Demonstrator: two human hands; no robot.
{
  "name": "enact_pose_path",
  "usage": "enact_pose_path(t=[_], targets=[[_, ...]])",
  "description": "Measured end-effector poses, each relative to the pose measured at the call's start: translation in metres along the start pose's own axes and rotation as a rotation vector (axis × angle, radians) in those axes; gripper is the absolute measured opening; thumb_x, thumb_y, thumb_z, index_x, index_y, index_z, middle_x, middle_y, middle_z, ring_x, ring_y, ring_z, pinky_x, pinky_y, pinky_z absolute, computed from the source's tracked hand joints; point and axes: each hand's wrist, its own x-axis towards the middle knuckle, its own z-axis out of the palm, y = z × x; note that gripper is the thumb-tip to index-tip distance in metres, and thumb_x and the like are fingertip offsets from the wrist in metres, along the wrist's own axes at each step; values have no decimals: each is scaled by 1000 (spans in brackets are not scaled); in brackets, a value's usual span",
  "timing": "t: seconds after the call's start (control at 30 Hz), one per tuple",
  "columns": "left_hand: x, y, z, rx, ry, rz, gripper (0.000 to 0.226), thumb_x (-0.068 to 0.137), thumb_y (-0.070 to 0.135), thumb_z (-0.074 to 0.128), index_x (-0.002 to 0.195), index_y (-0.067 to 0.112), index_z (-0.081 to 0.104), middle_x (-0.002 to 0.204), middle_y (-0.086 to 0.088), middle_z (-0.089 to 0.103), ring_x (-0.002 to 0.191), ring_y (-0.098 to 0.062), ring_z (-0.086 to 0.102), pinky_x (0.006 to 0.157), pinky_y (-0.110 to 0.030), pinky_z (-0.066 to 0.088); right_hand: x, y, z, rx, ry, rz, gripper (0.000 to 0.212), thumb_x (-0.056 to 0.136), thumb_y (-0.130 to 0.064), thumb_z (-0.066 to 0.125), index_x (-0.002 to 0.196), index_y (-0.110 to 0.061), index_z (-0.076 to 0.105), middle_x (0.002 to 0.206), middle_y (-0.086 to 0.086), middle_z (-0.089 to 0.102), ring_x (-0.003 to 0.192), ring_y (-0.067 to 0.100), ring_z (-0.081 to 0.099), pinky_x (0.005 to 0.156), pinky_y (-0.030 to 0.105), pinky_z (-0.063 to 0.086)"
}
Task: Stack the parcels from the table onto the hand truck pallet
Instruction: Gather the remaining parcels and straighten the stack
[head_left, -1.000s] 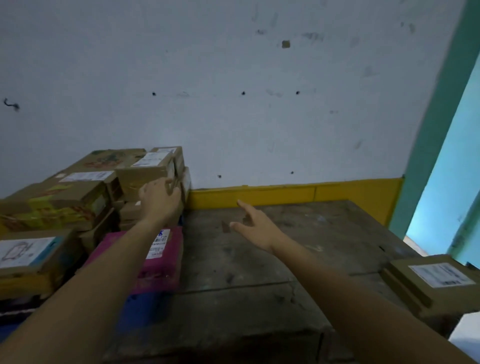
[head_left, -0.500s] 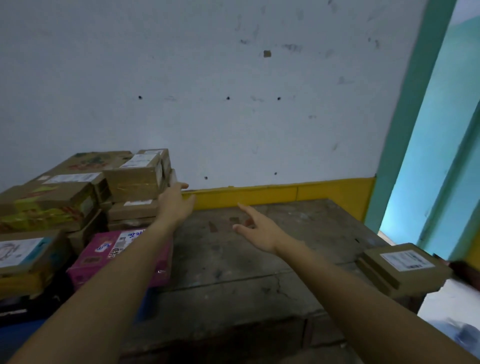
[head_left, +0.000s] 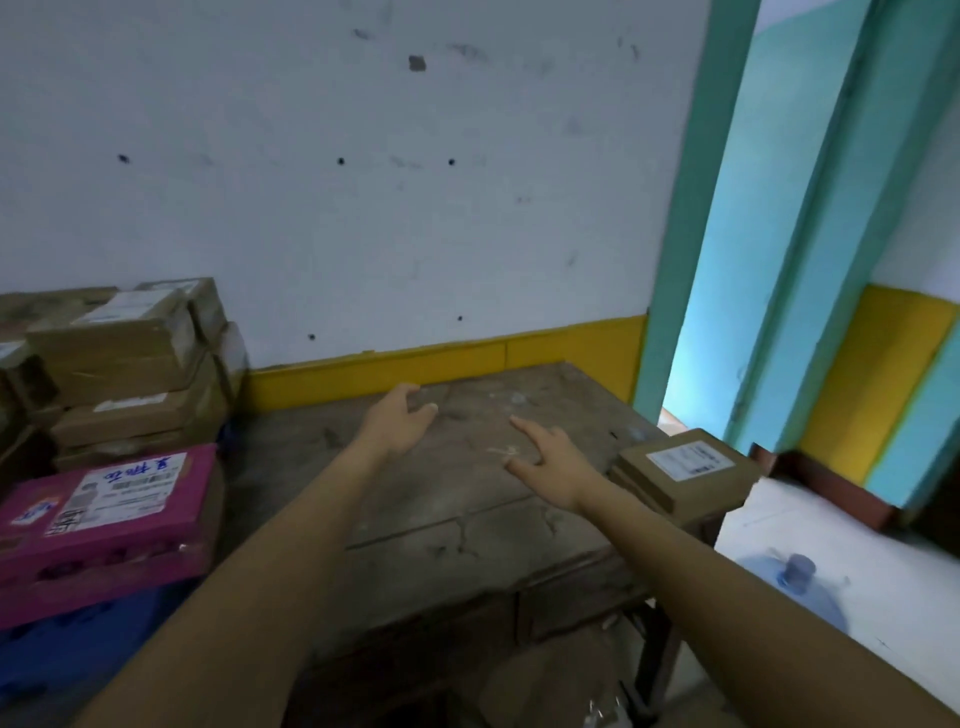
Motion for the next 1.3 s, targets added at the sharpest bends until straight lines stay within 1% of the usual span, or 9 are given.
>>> enact_pose_path(t=[0.17, 0.4, 0.5, 0.6, 0.7, 0.83, 1.03, 1.17, 1.3], targets=[[33, 50, 79, 39, -44, 25, 52, 95, 32, 48, 140, 10, 35, 145, -12, 41, 131, -28, 41, 101, -30, 35, 9, 81, -43, 9, 73, 53, 63, 94, -39, 49, 148, -30, 19, 150, 13, 18, 126, 35, 43, 102, 32, 33], [83, 108, 220, 129, -102, -4, 51, 95, 28, 49, 140, 6, 36, 143, -16, 41, 134, -31, 36, 105, -33, 33, 33, 223, -120, 21, 129, 84, 60, 93, -33, 52, 147, -27, 25, 151, 9, 26, 132, 28, 37, 108, 38, 35], [96, 116, 280, 149, -152, -64, 50, 96, 28, 48, 141, 9, 35, 144, -17, 38, 136, -32, 30, 104, -32, 32, 45, 278, -149, -84, 116, 125, 59, 93, -33, 53, 146, -21, 28, 147, 10, 36, 131, 29, 39, 105, 37, 36], [102, 117, 329, 174, -198, -110, 52, 96, 29, 47, 142, 10, 33, 148, -16, 34, 138, -30, 27, 101, -29, 31, 60, 321, -171, -100, 49, 136, 53, 93, -31, 52, 141, -20, 33, 137, 13, 49, 121, 32, 49, 100, 43, 41], [109, 118, 363, 203, -235, -147, 54, 96, 29, 46, 144, 10, 29, 149, -14, 34, 141, -32, 23, 111, -37, 26, 75, 356, -178, -125, 16, 161, 54, 95, -31, 49, 144, -27, 27, 135, 13, 49, 121, 35, 46, 100, 41, 40], [123, 117, 391, 224, -230, -232, 57, 96, 33, 44, 147, 16, 25, 150, -16, 31, 139, -34, 29, 111, -43, 32, 90, 388, -171, -137, 6, 243, 54, 95, -36, 46, 145, -33, 26, 141, 15, 37, 130, 35, 32, 108, 39, 29], [126, 112, 420, 232, -225, -284, 58, 97, 33, 41, 149, 17, 20, 152, -17, 26, 138, -34, 30, 112, -43, 30, 105, 409, -165, -123, -5, 264, 58, 93, -39, 48, 145, -35, 25, 153, 12, 10, 141, 34, 4, 114, 50, 19], [121, 114, 426, 186, -176, -305, 58, 98, 33, 40, 149, 17, 19, 152, -17, 26, 137, -36, 31, 112, -45, 30, 109, 413, -160, -112, -33, 284, 65, 88, -43, 54, 146, -33, 23, 153, 12, 10, 140, 34, 7, 113, 50, 22], [118, 117, 424, 151, -144, -316, 60, 95, 35, 45, 148, 18, 21, 150, -15, 31, 137, -35, 30, 112, -45, 30, 107, 411, -160, -137, -21, 290, 69, 83, -45, 59, 143, -34, 26, 147, 13, 21, 137, 34, 13, 112, 49, 25]])
